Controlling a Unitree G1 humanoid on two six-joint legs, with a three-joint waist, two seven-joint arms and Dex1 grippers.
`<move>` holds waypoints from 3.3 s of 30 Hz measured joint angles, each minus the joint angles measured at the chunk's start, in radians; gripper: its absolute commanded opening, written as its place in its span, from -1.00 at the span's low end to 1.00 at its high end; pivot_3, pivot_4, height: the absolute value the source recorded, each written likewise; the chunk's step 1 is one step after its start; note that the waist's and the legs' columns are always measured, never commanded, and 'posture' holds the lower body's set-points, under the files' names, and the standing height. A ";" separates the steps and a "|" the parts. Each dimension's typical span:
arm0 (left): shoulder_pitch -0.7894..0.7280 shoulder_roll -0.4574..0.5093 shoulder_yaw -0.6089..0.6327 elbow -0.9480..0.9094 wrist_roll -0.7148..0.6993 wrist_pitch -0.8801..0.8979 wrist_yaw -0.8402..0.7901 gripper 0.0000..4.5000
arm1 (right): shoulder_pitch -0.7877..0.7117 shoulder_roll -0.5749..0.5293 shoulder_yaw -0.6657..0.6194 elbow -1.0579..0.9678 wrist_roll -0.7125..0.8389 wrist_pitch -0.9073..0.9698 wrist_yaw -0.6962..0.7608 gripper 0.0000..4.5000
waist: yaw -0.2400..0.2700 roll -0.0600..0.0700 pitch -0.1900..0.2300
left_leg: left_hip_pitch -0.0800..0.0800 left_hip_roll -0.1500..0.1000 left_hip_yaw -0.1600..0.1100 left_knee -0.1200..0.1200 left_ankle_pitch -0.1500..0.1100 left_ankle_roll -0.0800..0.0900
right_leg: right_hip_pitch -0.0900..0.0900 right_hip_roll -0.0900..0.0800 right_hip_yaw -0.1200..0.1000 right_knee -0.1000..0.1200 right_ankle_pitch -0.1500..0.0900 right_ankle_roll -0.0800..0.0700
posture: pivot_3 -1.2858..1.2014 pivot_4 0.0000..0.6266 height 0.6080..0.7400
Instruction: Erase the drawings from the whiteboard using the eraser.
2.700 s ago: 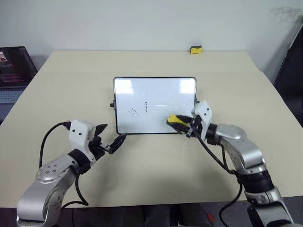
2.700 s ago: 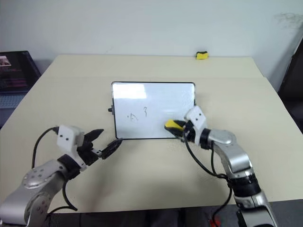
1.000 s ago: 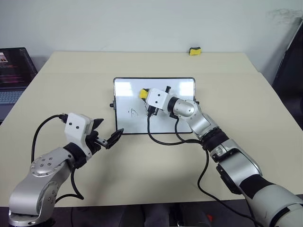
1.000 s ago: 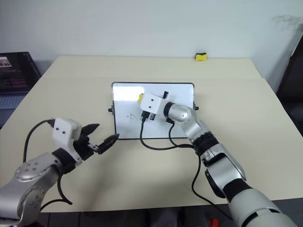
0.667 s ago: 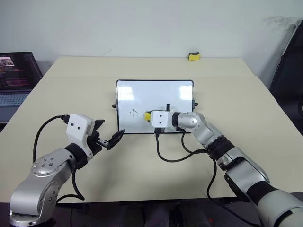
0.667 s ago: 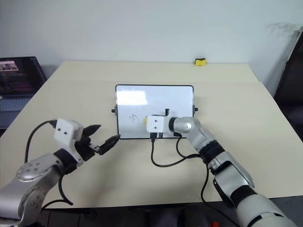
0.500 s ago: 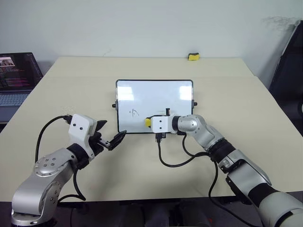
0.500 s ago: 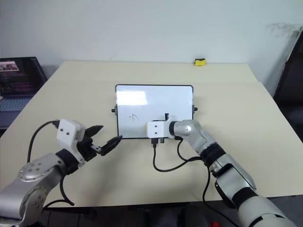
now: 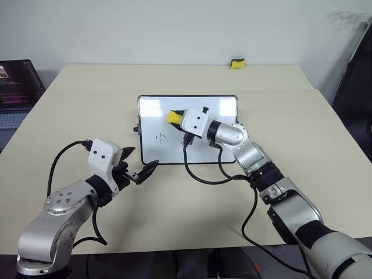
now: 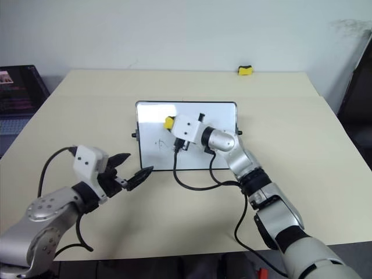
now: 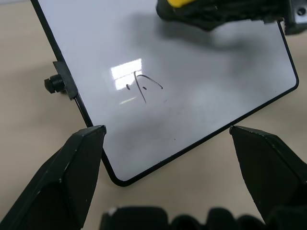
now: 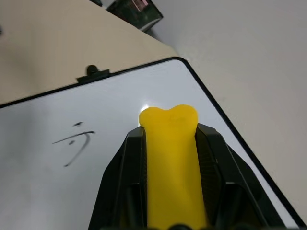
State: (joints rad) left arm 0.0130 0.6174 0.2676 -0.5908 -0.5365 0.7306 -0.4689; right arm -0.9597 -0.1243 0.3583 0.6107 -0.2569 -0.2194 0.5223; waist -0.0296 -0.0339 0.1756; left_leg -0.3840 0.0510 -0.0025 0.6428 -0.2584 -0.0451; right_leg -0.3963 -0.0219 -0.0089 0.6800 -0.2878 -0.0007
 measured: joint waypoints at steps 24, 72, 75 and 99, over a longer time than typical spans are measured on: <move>0.017 -0.006 0.001 0.000 0.000 0.002 0.001 1.00 | 0.068 -0.004 -0.006 -0.036 0.018 0.061 0.053 -0.54 | 0.000 0.000 0.000 | 0.001 0.000 0.000 0.000 0.000 0.000 | 0.001 0.000 0.000 0.001 0.000 0.000 | 0.03 -0.52 1.00; 0.046 0.012 0.089 0.048 0.008 0.032 0.044 1.00 | -0.046 0.105 -0.004 -0.012 0.064 0.033 -0.050 -0.55 | -0.001 0.001 0.000 | 0.001 0.012 0.004 0.000 -0.002 -0.004 | -0.001 0.009 0.001 0.000 -0.001 -0.004 | 0.03 -0.52 1.00; 0.050 0.010 0.086 0.047 0.011 0.031 0.045 1.00 | -0.091 0.142 -0.017 0.107 0.062 0.028 -0.091 -0.55 | -0.001 0.001 0.001 | 0.001 0.012 0.004 0.000 -0.002 -0.004 | -0.001 0.008 0.001 0.001 -0.001 -0.004 | 0.03 -0.52 1.00; 0.057 -0.006 0.070 0.039 0.011 0.031 0.047 1.00 | -0.042 0.124 0.207 0.371 -0.175 -0.165 -0.001 -0.55 | 0.001 0.001 0.000 | 0.023 0.012 0.003 0.000 0.001 0.001 | 0.019 0.007 -0.001 0.002 -0.001 -0.005 | 0.03 -0.52 1.00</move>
State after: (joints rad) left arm 0.0697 0.6112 0.3376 -0.5522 -0.5251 0.7616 -0.4221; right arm -1.0017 -0.0008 0.5650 0.9821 -0.4314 -0.3846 0.5216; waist -0.0290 -0.0333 0.1752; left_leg -0.3612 0.0629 0.0008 0.6426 -0.2573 -0.0437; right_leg -0.3777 -0.0149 -0.0094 0.6816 -0.2891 -0.0054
